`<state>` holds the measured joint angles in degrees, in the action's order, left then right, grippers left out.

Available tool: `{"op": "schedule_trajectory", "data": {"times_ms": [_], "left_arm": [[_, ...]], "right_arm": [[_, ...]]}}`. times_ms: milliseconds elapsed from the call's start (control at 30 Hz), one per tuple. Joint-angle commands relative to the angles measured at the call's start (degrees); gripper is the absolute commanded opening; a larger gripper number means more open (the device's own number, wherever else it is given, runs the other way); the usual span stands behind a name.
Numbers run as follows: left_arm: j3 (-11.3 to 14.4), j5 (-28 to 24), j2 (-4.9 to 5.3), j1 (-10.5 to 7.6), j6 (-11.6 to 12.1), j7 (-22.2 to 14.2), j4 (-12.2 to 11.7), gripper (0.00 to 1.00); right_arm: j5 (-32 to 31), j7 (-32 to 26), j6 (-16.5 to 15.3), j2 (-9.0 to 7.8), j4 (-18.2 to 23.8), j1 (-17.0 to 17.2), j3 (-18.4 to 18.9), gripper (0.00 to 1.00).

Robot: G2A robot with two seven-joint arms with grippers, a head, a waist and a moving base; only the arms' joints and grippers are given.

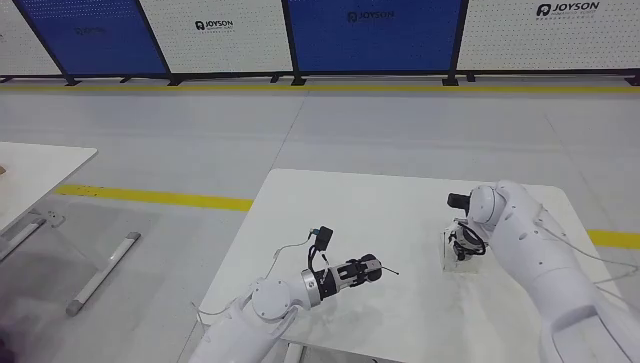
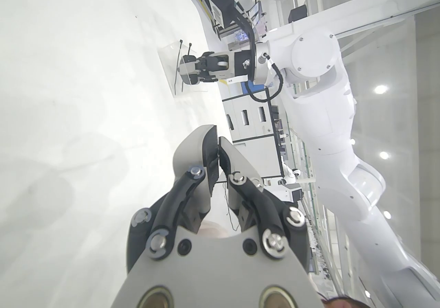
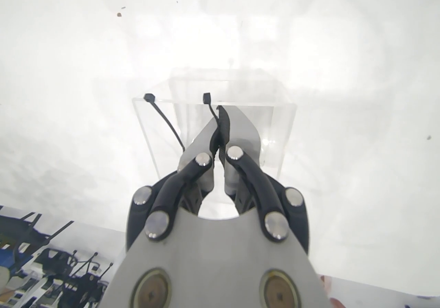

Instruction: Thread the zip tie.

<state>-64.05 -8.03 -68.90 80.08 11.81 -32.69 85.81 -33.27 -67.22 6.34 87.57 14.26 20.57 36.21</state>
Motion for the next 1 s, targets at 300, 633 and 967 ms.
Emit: {"op": "schedule_trajectory", "data": {"times_ms": [300, 633, 967], "left_arm": [[0.00, 0.00, 0.00, 0.00, 0.00, 0.00, 0.00, 0.00], [0.00, 0.00, 0.00, 0.00, 0.00, 0.00, 0.00, 0.00], [0.00, 0.00, 0.00, 0.00, 0.00, 0.00, 0.00, 0.00]], "right_arm": [[-0.14, 0.91, -1.49, 0.26, -1.21, -0.47, 0.65, 0.00], [0.10, 3.02, -3.50, -0.43, -0.47, 0.02, 1.80, 0.00], [-0.64, 3.01, -3.41, -1.85, 3.05, 1.13, 2.95, 0.00]]}}
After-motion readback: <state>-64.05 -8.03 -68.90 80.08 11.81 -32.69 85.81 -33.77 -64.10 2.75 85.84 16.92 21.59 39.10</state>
